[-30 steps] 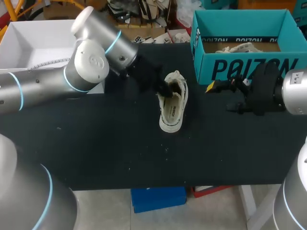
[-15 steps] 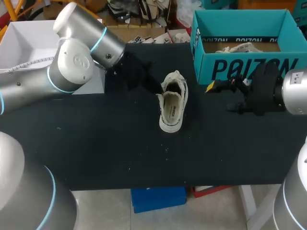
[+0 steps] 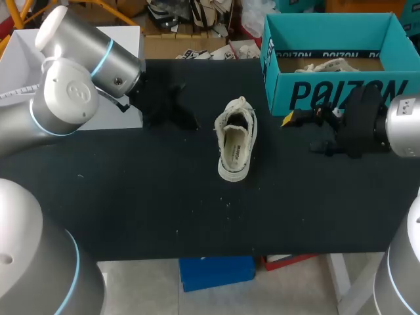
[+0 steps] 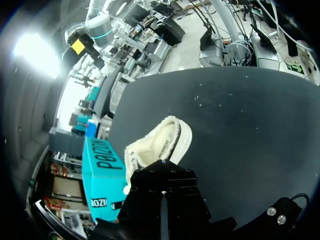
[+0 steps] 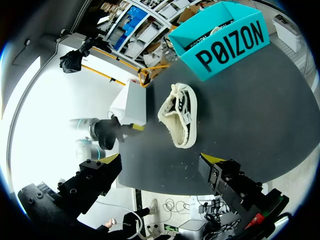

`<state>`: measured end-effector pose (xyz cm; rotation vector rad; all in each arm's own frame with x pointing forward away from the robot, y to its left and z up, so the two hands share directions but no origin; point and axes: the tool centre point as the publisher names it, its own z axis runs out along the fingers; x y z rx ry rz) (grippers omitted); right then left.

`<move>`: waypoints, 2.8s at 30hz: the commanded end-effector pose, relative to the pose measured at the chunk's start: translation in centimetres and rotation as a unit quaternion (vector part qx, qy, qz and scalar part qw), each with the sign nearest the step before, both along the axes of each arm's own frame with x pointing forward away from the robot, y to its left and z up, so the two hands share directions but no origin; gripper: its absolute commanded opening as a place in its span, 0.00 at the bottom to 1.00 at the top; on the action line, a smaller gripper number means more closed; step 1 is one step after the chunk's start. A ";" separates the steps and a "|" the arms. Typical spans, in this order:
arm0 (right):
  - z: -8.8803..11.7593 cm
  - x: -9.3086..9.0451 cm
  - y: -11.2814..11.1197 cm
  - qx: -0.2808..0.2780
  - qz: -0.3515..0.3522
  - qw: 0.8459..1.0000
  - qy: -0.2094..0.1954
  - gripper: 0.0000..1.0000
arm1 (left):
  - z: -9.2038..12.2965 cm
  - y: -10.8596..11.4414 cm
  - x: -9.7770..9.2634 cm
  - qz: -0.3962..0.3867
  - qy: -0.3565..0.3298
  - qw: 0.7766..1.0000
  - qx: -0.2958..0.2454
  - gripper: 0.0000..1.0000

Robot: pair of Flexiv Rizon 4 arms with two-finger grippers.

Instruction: Take the shoe out of the shoebox, open the shoe tongue, remove and reinsert the insole, then place the shoe into the shoebox

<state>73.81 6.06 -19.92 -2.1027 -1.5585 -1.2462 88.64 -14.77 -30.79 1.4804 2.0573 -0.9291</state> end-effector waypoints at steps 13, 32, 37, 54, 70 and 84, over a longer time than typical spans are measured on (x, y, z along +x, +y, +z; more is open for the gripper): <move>0.0 -0.1 0.0 0.000 0.000 1.000 0.000 1.00 | 0.2 3.7 -0.4 0.031 -0.005 0.999 0.015 1.00; 0.0 -0.1 0.0 0.000 0.000 1.000 0.000 1.00 | 0.1 5.6 -1.3 0.049 0.016 0.998 0.033 1.00; 0.0 -0.1 0.0 0.000 0.000 1.000 0.000 1.00 | -0.1 5.7 -1.6 0.060 0.062 0.996 0.036 1.00; 0.0 -0.1 0.0 0.000 0.000 1.000 0.000 1.00 | 2.9 9.1 -2.5 0.286 0.341 0.895 -0.012 1.00; 0.0 -0.1 0.0 0.000 0.000 1.000 0.000 1.00 | 3.4 12.0 -2.7 0.364 0.377 0.851 -0.033 1.00; 0.0 -0.1 0.0 0.000 0.000 1.000 0.000 1.00 | 3.4 12.0 -2.7 0.364 0.377 0.851 -0.033 1.00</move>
